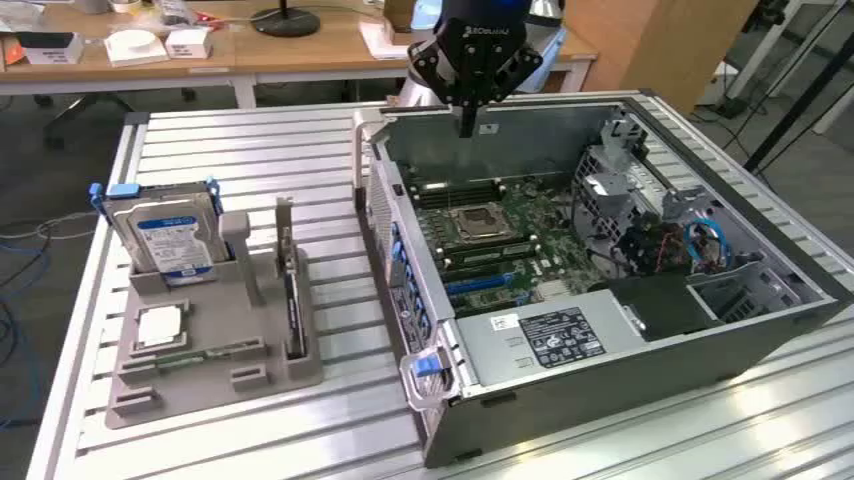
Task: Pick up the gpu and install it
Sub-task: 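Reach for the gpu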
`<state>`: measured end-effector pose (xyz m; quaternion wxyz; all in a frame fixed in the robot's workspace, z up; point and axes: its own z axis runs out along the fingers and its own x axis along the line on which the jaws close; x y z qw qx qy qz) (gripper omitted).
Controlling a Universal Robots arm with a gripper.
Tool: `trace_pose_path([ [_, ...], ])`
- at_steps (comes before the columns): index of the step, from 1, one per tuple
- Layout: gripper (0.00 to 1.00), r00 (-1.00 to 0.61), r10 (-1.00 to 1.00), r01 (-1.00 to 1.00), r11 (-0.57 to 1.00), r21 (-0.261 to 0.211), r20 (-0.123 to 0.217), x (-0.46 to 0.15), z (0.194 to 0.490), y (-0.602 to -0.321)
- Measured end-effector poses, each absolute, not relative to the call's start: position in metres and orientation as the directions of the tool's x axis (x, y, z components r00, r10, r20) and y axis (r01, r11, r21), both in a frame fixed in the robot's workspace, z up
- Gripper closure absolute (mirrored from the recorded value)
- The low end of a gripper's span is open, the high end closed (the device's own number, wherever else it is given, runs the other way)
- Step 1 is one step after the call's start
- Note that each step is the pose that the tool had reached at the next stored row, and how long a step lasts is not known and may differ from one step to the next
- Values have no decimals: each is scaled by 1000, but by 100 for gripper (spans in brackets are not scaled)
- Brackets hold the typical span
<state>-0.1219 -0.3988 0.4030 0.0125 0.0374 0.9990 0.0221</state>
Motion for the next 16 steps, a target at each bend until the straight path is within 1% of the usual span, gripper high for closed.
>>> trace_pose_path([
  [16, 89, -997, 75, 74, 996, 45, -23, -127, 403, -399],
])
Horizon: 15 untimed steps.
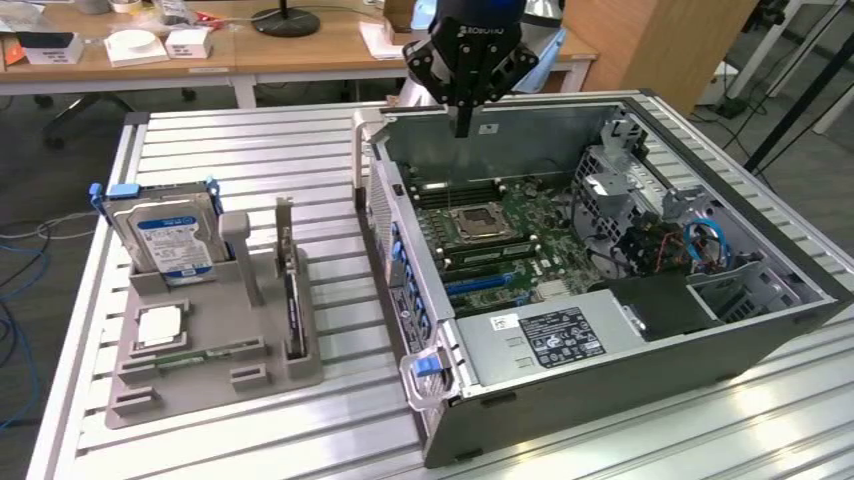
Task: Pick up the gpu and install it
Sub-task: 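Reach for the gpu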
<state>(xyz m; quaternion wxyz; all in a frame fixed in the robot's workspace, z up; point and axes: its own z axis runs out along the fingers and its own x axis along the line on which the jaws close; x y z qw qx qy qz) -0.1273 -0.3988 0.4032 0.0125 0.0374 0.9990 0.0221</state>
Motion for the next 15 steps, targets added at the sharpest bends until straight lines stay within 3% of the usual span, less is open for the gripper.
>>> trace_pose_path([
  [15, 89, -997, 75, 74, 996, 45, -23, -136, 402, -399],
])
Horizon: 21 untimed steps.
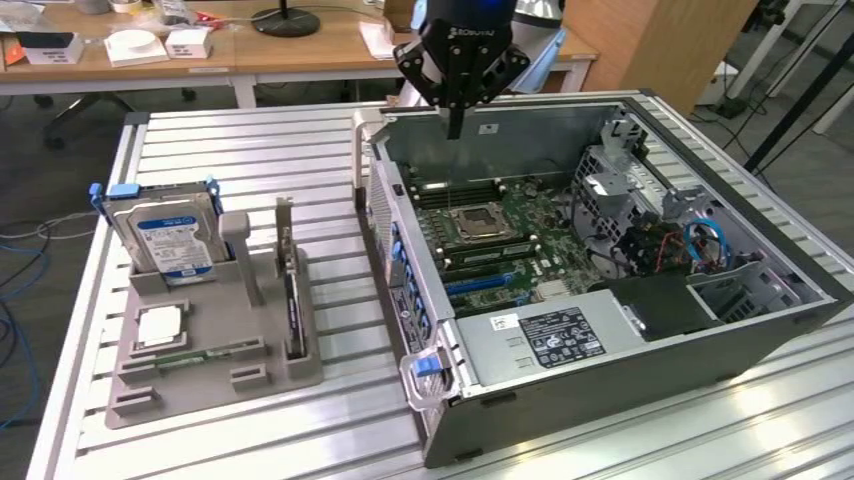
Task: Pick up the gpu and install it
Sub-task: 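Reach for the gpu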
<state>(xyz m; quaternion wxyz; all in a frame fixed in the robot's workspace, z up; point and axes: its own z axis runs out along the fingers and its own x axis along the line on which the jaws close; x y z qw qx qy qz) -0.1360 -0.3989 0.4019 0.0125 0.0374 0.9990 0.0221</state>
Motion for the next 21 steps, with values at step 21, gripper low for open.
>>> trace_pose_path([
  [21, 89, -997, 75, 74, 996, 45, -23, -145, 400, -399],
])
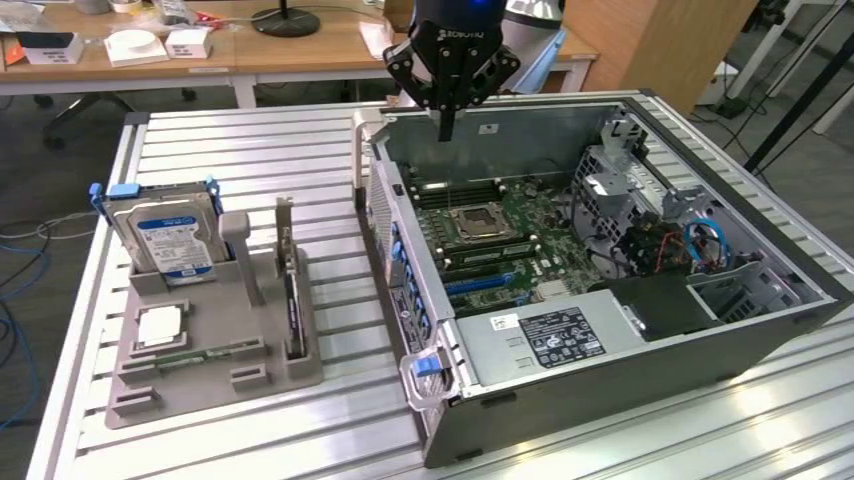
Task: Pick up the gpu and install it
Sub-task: 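Reach for the gpu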
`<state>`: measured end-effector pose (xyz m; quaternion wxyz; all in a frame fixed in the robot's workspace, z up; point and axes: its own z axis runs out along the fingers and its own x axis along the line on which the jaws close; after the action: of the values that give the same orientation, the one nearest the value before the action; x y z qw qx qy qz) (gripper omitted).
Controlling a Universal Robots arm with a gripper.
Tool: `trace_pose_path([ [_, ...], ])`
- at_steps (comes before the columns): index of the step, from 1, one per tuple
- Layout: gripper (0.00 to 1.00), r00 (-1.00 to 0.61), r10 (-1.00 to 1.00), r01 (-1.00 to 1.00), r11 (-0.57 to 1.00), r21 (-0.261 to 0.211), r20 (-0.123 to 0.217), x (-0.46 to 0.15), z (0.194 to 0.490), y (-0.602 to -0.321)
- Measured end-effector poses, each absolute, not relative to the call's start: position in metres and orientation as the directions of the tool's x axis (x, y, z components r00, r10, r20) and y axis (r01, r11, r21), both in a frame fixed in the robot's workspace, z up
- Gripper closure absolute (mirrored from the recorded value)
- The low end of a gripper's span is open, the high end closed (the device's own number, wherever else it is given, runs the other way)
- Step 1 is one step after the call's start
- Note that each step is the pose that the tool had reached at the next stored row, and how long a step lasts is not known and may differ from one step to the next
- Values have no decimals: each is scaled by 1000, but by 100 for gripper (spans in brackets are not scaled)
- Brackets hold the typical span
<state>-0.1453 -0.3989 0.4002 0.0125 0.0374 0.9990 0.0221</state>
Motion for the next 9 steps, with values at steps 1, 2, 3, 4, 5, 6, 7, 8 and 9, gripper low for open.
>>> trace_pose_path([
  [1, 89, -997, 75, 74, 996, 45, -23, -146, 400, -399],
  [2, 89, -997, 75, 74, 996, 45, -23, -146, 400, -399],
  [3, 89, -997, 75, 74, 996, 45, -23, -146, 400, -399],
  [4, 89, -997, 75, 74, 996, 45, -23, -147, 400, -399],
  [5, 89, -997, 75, 74, 996, 45, -23, -147, 400, -399],
  [6, 89, -997, 75, 74, 996, 45, -23, -148, 400, -399],
  [7, 89, -997, 75, 74, 996, 45, -23, -148, 400, -399],
  [8, 89, -997, 75, 74, 996, 45, -23, -149, 399, -399],
  [9, 89, -997, 75, 74, 996, 45, -23, -149, 399, -399],
])
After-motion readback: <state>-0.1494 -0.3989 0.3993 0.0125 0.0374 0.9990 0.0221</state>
